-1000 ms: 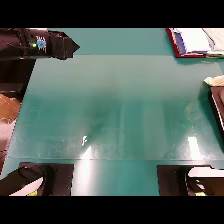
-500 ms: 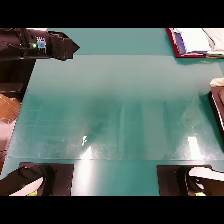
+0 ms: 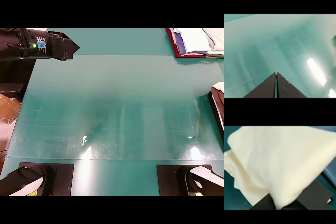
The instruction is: Fold the shirts.
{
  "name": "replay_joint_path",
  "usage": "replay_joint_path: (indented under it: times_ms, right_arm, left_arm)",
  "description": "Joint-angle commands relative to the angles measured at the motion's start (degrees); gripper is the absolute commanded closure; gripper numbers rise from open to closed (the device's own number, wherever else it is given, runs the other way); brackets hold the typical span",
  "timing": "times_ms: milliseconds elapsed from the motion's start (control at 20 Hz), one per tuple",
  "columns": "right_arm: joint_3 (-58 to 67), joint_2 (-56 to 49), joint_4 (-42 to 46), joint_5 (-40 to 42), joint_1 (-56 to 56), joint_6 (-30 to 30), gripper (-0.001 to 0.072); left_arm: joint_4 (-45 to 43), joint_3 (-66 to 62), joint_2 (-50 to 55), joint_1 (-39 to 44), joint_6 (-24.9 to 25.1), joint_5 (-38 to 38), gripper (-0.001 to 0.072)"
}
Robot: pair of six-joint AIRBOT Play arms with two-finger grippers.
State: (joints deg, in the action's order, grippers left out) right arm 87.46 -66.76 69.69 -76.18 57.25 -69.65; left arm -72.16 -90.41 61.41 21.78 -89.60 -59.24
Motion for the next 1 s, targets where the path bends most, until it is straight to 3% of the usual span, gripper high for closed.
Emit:
replay_joint_path:
  times_ms: [0,100,150,350,550,850,900,950]
  right_arm:
    - [-7.58,2.45,6.12,-0.35,3.98,0.48,0.0499]
    - [-9.35,2.38,6.84,-0.26,5.88,-0.81,0.0139]
    - [-9.42,2.34,6.45,-0.17,6.47,-1.22,0.0075]
    - [-6.54,2.23,-7.48,4.07,2.21,-3.43,0.0074]
    - [-4.24,2.23,-18.82,5.88,-15.52,-3.43,0.0074]
    - [-4.31,2.21,-19.89,12.04,-46.64,-3.37,0.0088]
    - [-4.31,2.21,-19.43,13.16,-50.23,-3.37,0.0108]
    - [-4.31,2.23,-18.25,13.99,-53.75,-3.37,0.0236]
  left_arm:
    - [0.0,0.0,0.02,0.0,0.07,-0.37,0.0685]
    - [0.0,0.0,0.02,0.0,0.07,-0.37,0.0685]
    - [0.02,0.0,0.02,0.0,0.04,-0.35,0.0685]
    - [0.02,0.0,0.02,0.0,0.04,-0.35,0.0684]
    - [0.24,0.0,0.02,0.0,0.04,-0.37,0.0684]
    - [-1.25,-0.02,0.0,-0.04,0.0,-0.15,0.0684]
    - [-1.07,-0.02,0.0,-0.04,0.0,0.15,0.0684]
    - [-1.07,-0.02,0.02,-0.04,0.0,0.42,0.0684]
